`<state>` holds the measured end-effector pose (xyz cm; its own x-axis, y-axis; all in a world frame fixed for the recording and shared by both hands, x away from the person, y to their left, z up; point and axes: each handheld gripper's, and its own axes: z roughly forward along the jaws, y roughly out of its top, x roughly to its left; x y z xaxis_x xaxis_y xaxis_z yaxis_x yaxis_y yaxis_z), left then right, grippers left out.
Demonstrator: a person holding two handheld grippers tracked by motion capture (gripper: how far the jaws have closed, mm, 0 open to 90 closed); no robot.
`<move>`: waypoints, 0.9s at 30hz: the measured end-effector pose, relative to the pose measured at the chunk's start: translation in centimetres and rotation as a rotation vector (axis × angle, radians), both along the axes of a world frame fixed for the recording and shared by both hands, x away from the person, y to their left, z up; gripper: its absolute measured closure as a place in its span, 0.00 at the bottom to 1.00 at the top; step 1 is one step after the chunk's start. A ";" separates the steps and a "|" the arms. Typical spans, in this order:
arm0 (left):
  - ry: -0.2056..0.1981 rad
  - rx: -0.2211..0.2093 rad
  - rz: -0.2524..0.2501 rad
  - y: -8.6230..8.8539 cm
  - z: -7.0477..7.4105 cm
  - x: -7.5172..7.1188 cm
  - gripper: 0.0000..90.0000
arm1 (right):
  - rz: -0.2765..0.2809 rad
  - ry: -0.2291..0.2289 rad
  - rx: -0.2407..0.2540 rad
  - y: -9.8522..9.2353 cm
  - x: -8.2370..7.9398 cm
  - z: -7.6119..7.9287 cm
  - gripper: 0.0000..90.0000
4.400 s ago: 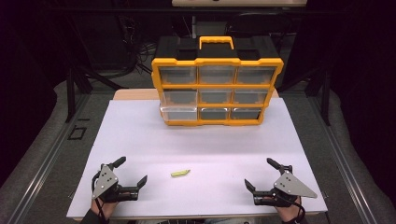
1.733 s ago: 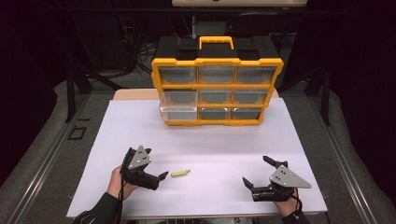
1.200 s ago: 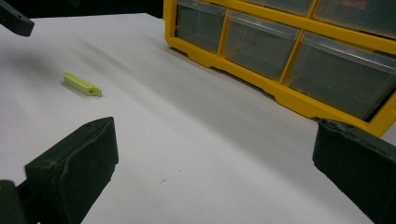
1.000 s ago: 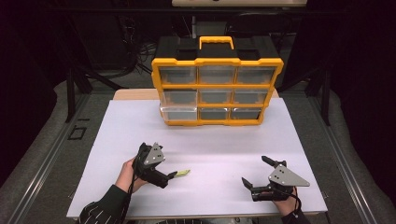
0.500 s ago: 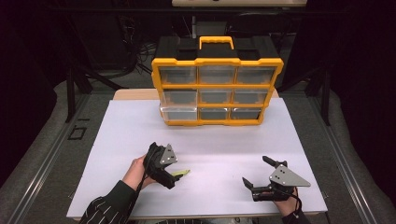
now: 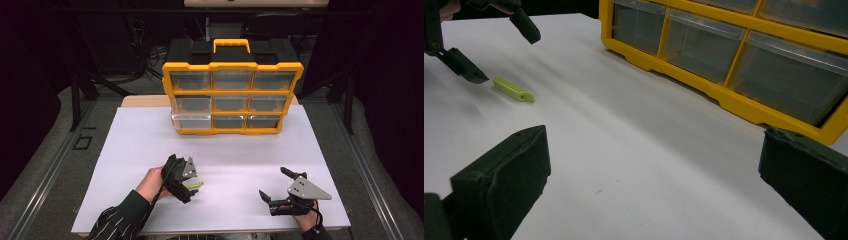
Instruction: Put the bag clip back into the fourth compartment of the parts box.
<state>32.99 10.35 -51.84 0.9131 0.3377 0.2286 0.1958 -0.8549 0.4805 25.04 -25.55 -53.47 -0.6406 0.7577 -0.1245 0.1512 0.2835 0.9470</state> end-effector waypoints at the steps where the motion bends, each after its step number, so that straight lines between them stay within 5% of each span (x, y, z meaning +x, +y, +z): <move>1: 0.000 0.000 0.000 0.0 0.0 0.0 0.10 | 0.000 0.000 0.000 0.0 0.0 0.0 0.00; 6: 0.017 0.026 -0.001 -0.2 -0.2 0.2 0.18 | 0.007 0.003 -0.007 0.1 0.1 -0.1 0.00; 7: 0.020 0.034 -0.004 -0.3 -0.3 0.2 0.30 | 0.008 0.008 -0.008 0.2 0.0 -0.1 0.00; 10: 0.031 0.037 -0.018 -0.3 -0.4 0.2 0.44 | 0.008 0.006 -0.007 0.2 0.1 -0.1 0.00; 18: 0.101 0.058 -0.078 -0.6 -0.8 0.2 0.72 | 0.007 0.012 -0.009 0.2 0.2 -0.2 0.00; 27: 0.117 0.095 -0.092 -1.2 -1.2 0.6 0.85 | 0.007 0.018 -0.013 0.2 0.2 -0.3 0.00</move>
